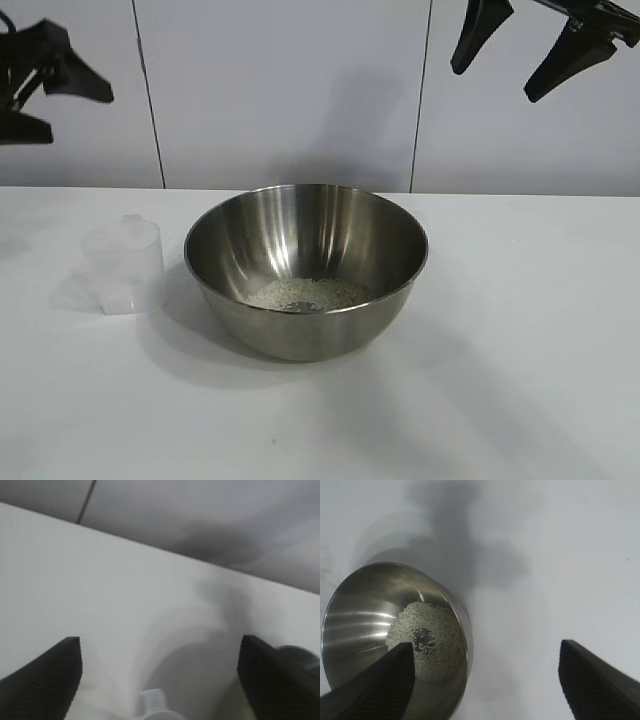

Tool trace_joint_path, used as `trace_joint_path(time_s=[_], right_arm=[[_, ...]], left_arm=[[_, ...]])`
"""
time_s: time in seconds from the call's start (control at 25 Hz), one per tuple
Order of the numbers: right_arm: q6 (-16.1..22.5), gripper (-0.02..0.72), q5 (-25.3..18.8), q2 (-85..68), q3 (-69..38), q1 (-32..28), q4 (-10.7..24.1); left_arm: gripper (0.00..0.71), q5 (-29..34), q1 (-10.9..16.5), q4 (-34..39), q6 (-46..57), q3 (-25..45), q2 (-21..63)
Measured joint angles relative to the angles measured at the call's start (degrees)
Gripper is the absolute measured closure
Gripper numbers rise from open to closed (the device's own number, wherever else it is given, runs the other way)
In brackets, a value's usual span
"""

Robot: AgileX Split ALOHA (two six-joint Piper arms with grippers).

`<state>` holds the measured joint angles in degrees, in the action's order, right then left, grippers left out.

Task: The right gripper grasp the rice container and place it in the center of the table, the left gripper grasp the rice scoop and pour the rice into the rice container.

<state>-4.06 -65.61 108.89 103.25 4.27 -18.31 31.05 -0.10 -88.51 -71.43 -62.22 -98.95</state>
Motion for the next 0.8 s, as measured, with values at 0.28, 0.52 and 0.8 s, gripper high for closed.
trace_joint_path(time_s=[0.28,0.52,0.8], right_arm=[[0.00,0.160,-0.20,0.00,0.00,0.00,-0.19],[0.00,0.160,-0.51,0.00,0.00,0.00,-0.85],[-0.26,0.160,-4.33,0.00,0.00,1.12,-4.79]], left_arm=[[0.109,6.15,-12.66,52.39,45.15,-17.44,0.90],[0.109,17.28,-21.20,83.44,76.18,-26.76,0.79],[0.109,19.69,-21.94,75.71,80.55,-27.93,-2.15]])
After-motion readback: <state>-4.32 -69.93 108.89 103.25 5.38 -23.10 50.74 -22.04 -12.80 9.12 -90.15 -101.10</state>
